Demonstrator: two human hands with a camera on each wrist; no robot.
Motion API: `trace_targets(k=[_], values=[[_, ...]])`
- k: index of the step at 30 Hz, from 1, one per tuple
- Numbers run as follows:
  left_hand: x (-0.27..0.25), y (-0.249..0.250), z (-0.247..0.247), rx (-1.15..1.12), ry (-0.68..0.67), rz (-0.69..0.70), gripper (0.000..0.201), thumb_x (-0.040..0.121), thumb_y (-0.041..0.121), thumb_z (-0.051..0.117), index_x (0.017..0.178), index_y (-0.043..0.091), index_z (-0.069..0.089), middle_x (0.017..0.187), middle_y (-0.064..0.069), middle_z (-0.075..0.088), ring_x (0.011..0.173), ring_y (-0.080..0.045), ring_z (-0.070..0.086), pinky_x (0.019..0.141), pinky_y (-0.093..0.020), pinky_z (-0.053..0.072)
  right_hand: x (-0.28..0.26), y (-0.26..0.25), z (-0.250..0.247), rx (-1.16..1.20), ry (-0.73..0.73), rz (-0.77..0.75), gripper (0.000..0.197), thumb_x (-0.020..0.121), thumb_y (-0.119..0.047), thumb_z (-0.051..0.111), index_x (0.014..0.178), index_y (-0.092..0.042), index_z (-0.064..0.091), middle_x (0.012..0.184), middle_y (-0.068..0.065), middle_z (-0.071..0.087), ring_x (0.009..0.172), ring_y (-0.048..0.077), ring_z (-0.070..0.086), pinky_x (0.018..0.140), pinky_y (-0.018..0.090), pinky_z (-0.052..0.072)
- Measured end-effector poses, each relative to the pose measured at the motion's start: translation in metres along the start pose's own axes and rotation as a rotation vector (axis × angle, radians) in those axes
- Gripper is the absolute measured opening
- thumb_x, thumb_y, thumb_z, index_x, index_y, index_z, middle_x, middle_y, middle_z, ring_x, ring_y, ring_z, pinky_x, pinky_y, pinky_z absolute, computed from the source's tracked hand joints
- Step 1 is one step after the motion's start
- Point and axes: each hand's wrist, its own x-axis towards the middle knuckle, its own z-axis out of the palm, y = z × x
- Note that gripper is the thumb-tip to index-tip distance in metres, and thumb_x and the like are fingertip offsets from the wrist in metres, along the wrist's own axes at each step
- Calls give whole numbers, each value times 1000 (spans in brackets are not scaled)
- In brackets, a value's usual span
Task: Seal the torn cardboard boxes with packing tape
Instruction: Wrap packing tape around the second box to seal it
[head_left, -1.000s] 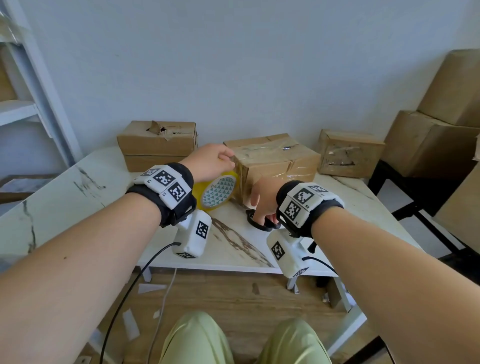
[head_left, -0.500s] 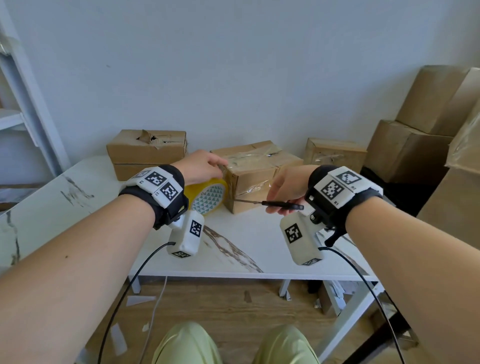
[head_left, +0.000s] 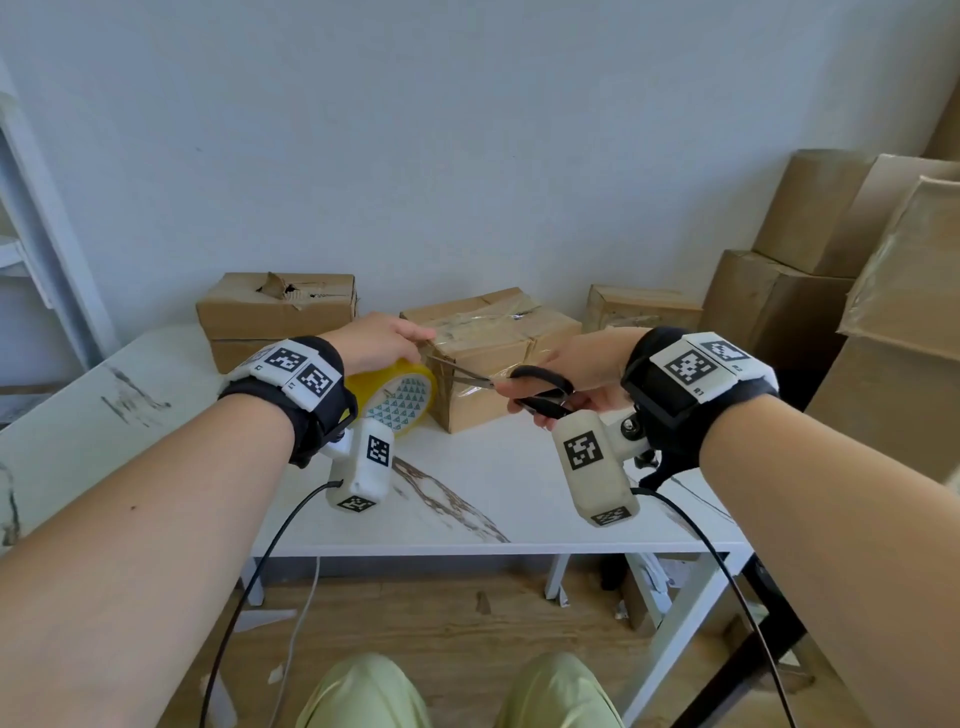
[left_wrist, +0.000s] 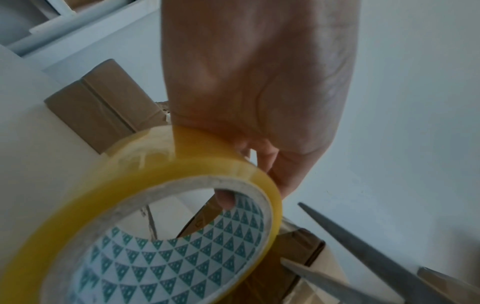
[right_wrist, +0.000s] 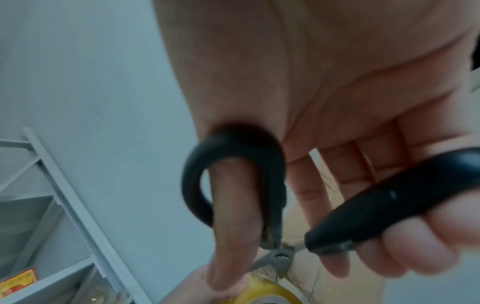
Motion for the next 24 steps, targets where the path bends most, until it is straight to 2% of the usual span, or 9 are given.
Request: trace_targets(k=[1, 2, 4, 6, 13, 16, 20, 24], values=[[0, -1, 0, -5, -7, -2, 46, 92, 5, 51, 134, 22, 52, 144, -2, 45, 135, -19, 37, 109, -28, 24, -1, 0, 0, 7, -7, 6, 56, 59, -57, 80, 90, -12, 73, 97, 12, 71, 82, 22, 51, 82, 34, 40], [0, -2, 0, -9, -12, -3, 46, 92, 4, 51, 134, 23, 51, 145, -3, 44, 135, -19, 37, 110, -29, 24, -2, -1, 2, 29, -12, 5, 57, 58, -57, 80, 92, -11, 72, 101, 14, 70, 80, 21, 53, 82, 33, 41], [0, -2, -1, -16, -14, 0, 47, 92, 3, 49, 135, 22, 51, 146, -3, 43, 136, -20, 35, 110, -29, 23, -6, -6, 7, 90, -31, 4, 44, 74, -50, 73, 90, -9, 68, 89, 11, 66, 69, 17, 56, 79, 31, 44], [0, -1, -1, -20, -16, 6, 48, 92, 1, 47, 135, 20, 51, 148, -4, 39, 137, -21, 33, 109, -27, 23, -1, -10, 13, 146, -41, -3, 36, 82, -44, 67, 89, -9, 64, 87, 10, 61, 64, 16, 54, 81, 31, 44], [-1, -8, -2, -67, 15, 25, 46, 93, 0, 44, 134, 20, 53, 148, -1, 40, 137, -20, 32, 110, -28, 23, 14, -27, 26, 147, 0, -68, 37, 83, -45, 66, 88, -9, 64, 89, 10, 62, 73, 18, 56, 100, 40, 44], [-1, -12, -3, -72, 14, 22, 45, 94, 3, 44, 134, 22, 53, 147, -2, 41, 136, -20, 35, 109, -29, 25, 18, -30, 27, 139, -2, -90, 38, 83, -43, 66, 94, -7, 65, 95, 12, 62, 75, 19, 56, 99, 40, 45], [-1, -11, -4, -71, 13, 24, 45, 94, 3, 44, 134, 22, 53, 148, -2, 40, 136, -20, 34, 108, -28, 26, 18, -31, 26, 157, -4, -111, 32, 88, -38, 62, 93, -7, 63, 94, 12, 60, 66, 14, 54, 90, 34, 45], [-2, -10, -4, -79, 14, 16, 45, 94, 4, 44, 134, 23, 53, 148, -2, 40, 134, -20, 36, 108, -31, 28, 18, -33, 25, 149, 16, -134, 30, 87, -36, 64, 90, -6, 66, 96, 11, 63, 67, 12, 56, 98, 37, 45]])
